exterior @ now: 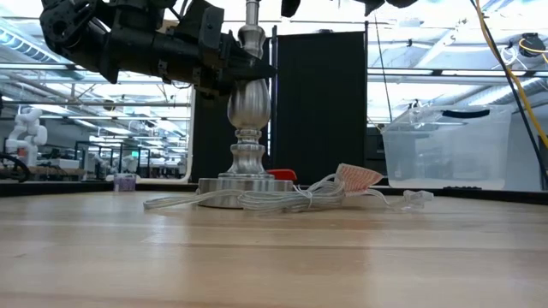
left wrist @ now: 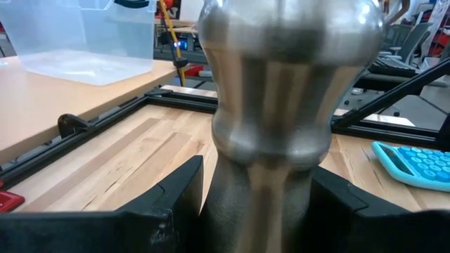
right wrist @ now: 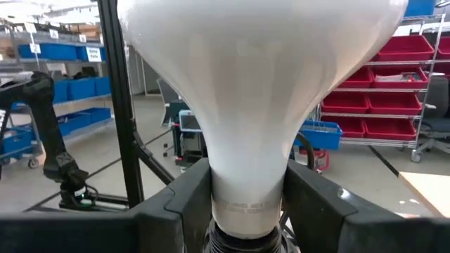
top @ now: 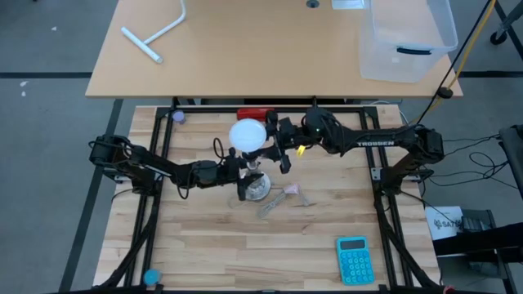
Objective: Screw lightbulb
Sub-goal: Remove the white lightbulb from the silver lamp
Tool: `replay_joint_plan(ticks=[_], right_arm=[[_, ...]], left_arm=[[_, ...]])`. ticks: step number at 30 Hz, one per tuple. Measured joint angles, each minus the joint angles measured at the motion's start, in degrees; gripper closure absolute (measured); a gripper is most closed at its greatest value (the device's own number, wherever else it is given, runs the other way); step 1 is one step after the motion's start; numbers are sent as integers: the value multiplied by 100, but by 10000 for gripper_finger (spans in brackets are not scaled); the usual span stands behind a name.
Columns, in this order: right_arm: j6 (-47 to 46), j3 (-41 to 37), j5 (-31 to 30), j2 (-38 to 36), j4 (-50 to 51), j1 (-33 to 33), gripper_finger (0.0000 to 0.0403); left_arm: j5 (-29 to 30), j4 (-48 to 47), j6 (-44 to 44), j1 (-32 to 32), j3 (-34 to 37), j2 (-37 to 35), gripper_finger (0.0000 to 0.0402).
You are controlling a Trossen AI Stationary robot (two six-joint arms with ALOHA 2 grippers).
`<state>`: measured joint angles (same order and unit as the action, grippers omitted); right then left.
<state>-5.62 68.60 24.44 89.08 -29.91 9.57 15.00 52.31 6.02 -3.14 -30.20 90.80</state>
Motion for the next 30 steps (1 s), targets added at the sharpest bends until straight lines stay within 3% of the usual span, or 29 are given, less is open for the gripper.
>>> replay_joint_plan(ticks=[13,24,30], right_arm=[[596,125,108,-7,326,-12,240],[687,125,152,-12,376,-21,129],[928,125,145,-174,518,6,106]], left_arm=[[-9,29,-7,0,2,0,211],[-15,29,-7,2,0,2,211],[-15,29,-8,2,-1,2,211]])
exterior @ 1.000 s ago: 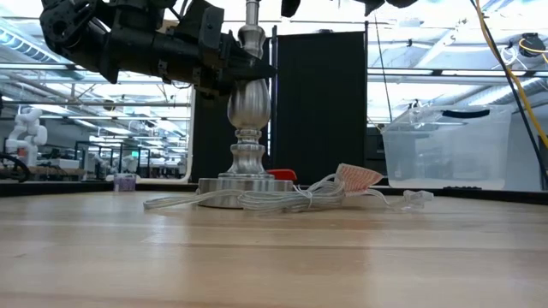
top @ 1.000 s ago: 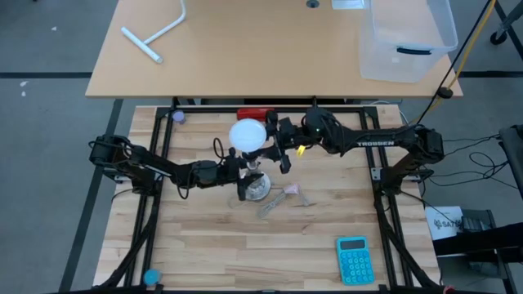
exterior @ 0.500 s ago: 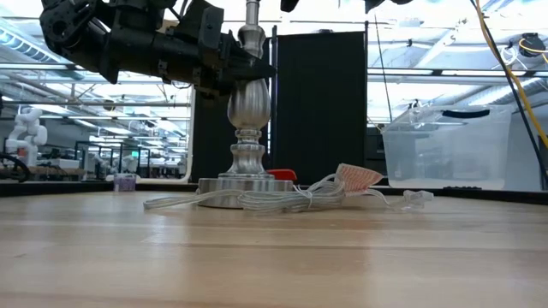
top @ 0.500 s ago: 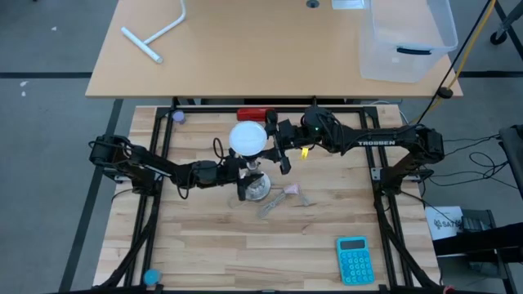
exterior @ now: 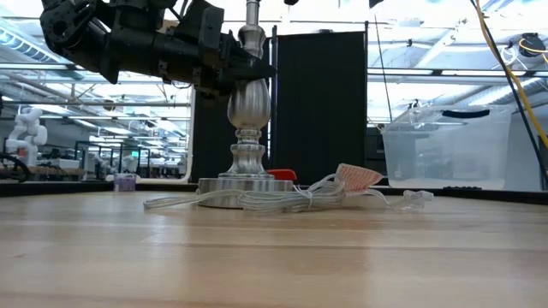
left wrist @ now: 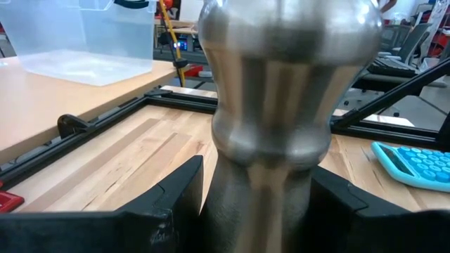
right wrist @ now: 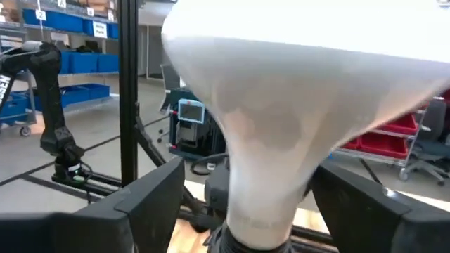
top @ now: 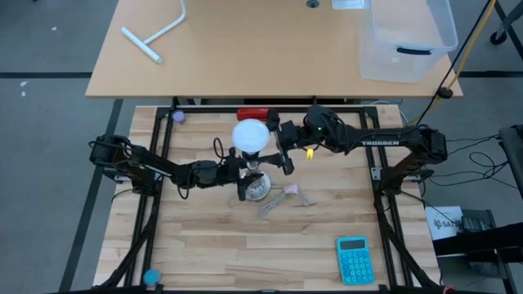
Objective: Screw lightbulb
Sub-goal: Remove the white lightbulb from the silver lamp
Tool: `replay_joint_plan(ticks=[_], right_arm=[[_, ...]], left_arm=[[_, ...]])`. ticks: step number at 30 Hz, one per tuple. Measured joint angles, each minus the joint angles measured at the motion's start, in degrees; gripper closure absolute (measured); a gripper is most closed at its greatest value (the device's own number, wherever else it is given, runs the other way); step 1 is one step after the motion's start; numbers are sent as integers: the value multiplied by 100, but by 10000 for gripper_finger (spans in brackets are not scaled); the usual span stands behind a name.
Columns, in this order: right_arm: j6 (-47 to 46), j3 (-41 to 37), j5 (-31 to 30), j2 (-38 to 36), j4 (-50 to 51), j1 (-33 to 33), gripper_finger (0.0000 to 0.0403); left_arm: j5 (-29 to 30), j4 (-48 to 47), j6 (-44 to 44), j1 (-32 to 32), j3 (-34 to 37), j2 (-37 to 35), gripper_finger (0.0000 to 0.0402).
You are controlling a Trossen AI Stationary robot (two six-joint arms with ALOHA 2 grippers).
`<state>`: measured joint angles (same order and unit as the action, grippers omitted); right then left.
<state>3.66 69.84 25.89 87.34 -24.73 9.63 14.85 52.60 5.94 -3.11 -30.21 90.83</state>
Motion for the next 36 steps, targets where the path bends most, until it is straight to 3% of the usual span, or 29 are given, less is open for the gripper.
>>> replay_joint_plan(ticks=[6,16,26,29,33,36], right_arm=[[276,0,-67,-259,441,83,109],[1234,0,-904,-1151,2902,50,110],[1229,-4,-936,-790,4123,-685,110],[1129,-7,-1021,-592,4049,-982,110],[944,-13,-1726,-280,3455,-1383,116],[899,-13,-1873,-135,3249,-1631,129]], left_arm=[[0,0,-1,0,-1,-2,211],[-2,3,-4,0,-1,0,211],[-2,16,-2,0,1,0,211],[-2,16,-1,0,1,0,211],[0,29,-3,0,1,0,211],[0,42,-1,0,1,0,211]])
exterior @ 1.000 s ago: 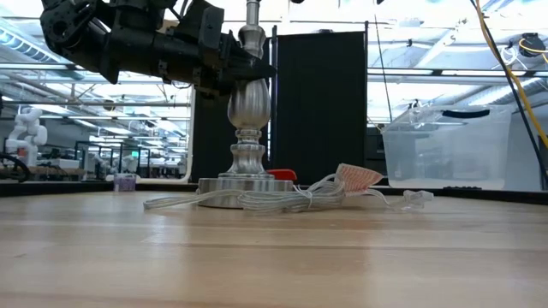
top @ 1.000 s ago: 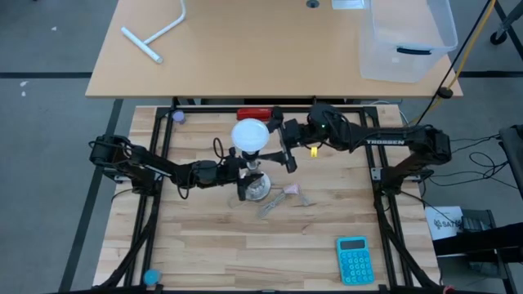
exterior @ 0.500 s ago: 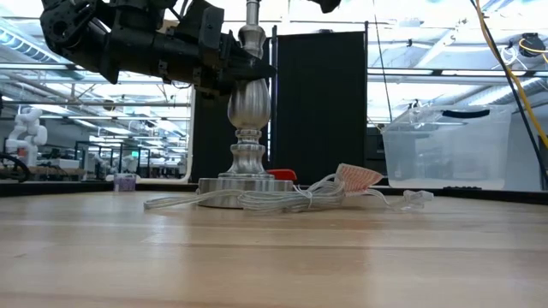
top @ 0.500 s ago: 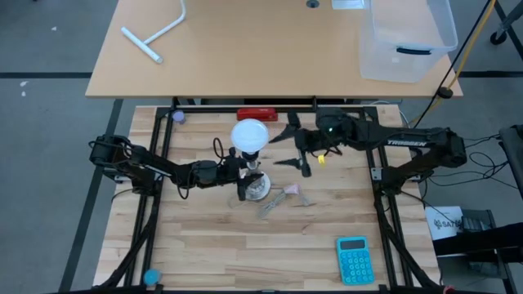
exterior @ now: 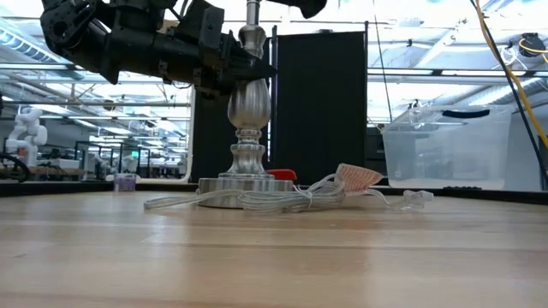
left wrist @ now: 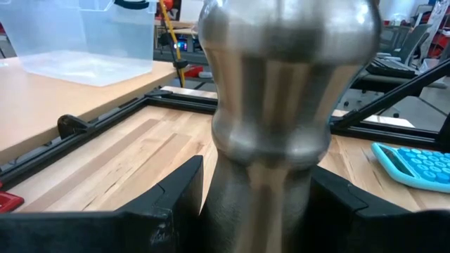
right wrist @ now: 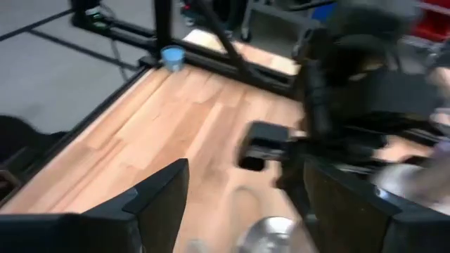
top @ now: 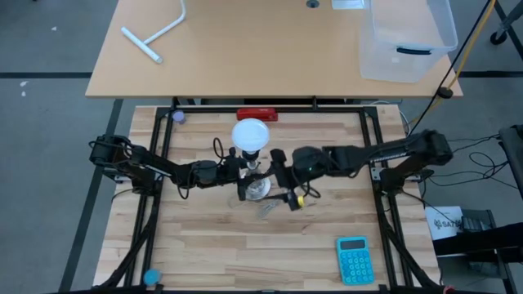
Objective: Screw lightbulb
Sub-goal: Remove the white lightbulb from the silver lamp
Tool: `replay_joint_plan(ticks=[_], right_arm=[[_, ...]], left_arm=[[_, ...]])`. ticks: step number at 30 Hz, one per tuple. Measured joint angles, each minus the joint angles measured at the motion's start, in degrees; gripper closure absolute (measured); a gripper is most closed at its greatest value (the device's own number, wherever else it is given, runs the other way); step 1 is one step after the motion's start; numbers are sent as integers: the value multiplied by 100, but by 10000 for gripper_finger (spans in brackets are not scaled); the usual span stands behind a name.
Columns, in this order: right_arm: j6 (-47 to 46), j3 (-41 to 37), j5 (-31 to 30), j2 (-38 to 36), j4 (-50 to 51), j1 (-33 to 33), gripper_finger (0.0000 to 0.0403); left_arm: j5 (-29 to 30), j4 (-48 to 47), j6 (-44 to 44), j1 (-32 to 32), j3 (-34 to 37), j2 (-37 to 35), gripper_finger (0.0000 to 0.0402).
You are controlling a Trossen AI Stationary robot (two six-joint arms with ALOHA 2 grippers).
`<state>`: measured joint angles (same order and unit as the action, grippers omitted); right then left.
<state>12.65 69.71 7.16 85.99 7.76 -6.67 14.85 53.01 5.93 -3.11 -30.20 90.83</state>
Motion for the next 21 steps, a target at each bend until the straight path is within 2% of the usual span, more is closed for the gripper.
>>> replay_joint_plan(ticks=[3,7,12,17,19,21], right_arm=[[-106,-103,-161,21,-108,-227,147],[-166,-605,-1075,-145,-645,-478,173],[-99,-1567,-2262,-548,-2327,-569,207],[-266,-2310,-2382,-789,-4910,-393,237],[-296,-2350,-2376,-688,-5534,-370,245],[-213,-2306,-2367,-620,-5720,-368,246]], left_arm=[[-1,1,0,0,1,0,211],[-15,1,-2,0,2,0,211],[-44,2,-3,0,0,0,211],[-46,49,-6,0,2,0,211],[-50,61,-4,0,2,2,211],[-50,62,-4,0,4,2,211]])
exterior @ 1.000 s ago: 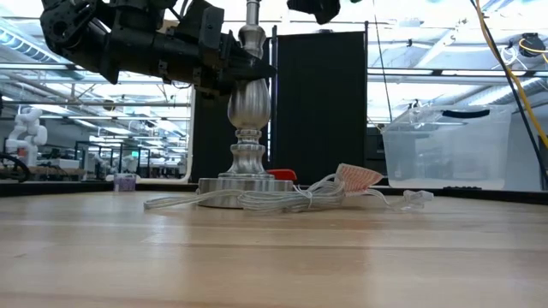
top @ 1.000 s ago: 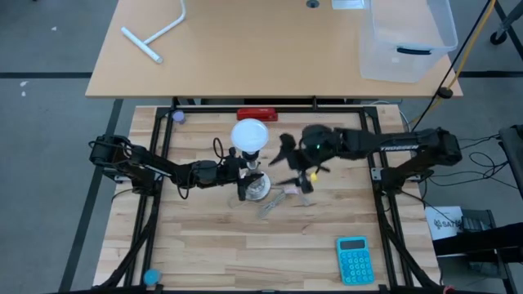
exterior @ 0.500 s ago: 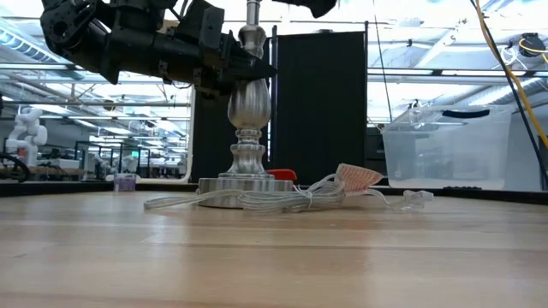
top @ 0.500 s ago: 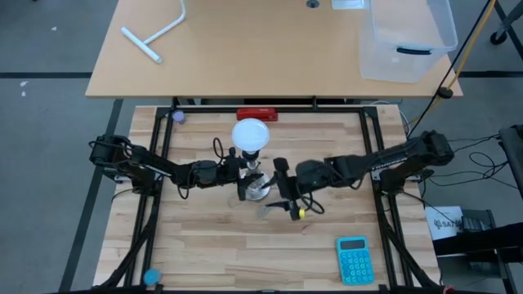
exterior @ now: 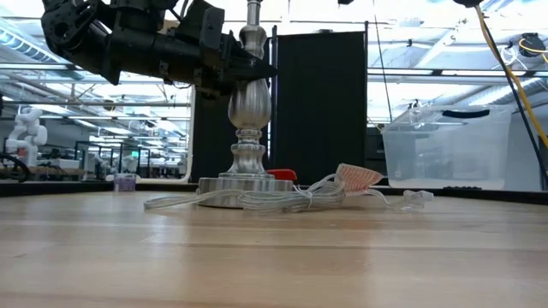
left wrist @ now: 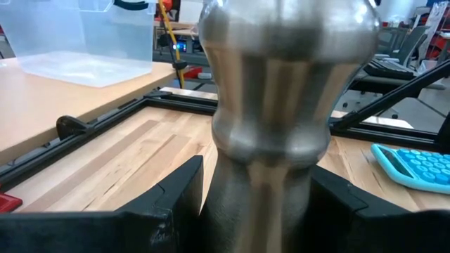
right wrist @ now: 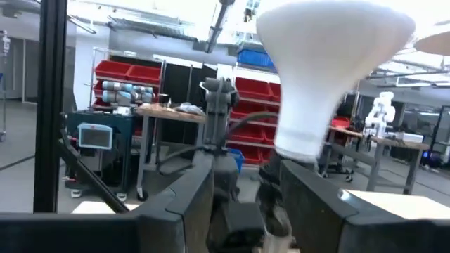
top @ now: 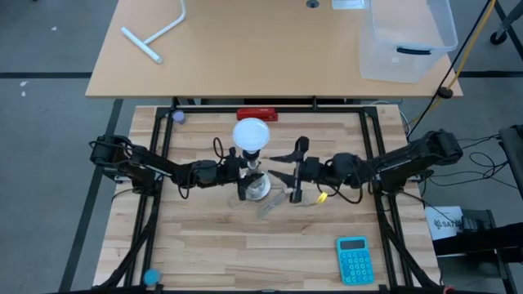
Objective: Screw lightbulb
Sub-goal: Remove the white lightbulb from the silver lamp
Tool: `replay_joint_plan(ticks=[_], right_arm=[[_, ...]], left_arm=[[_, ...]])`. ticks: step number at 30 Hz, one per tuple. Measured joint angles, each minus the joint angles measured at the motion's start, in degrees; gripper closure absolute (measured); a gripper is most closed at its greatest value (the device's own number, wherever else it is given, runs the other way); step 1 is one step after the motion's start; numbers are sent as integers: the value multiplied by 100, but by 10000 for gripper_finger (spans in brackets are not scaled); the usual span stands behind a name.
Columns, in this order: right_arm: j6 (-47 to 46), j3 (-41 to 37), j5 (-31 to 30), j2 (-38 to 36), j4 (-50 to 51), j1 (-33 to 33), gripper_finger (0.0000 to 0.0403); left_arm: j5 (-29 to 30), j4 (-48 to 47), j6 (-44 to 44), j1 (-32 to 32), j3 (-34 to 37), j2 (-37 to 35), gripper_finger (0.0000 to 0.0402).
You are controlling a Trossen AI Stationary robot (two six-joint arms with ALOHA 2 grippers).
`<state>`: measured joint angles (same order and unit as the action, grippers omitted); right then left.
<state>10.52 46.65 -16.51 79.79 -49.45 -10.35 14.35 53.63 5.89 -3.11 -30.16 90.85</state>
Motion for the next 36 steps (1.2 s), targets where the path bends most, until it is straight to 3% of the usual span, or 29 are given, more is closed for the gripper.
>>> replay_joint_plan(ticks=[5,14,19,25,36], right_arm=[[90,425,-313,211,309,2,222],[66,1086,-976,455,1116,83,129],[-148,1186,-1021,455,1115,282,111],[-582,1204,-63,485,1133,588,116],[-807,1204,881,483,1078,1043,117]], left_arm=[[-18,-1,2,0,-1,0,211],[-22,-2,4,0,-2,-2,211],[-22,1,7,0,-3,-2,211],[-20,1,9,0,-4,-2,211],[22,1,13,0,-4,-2,211]])
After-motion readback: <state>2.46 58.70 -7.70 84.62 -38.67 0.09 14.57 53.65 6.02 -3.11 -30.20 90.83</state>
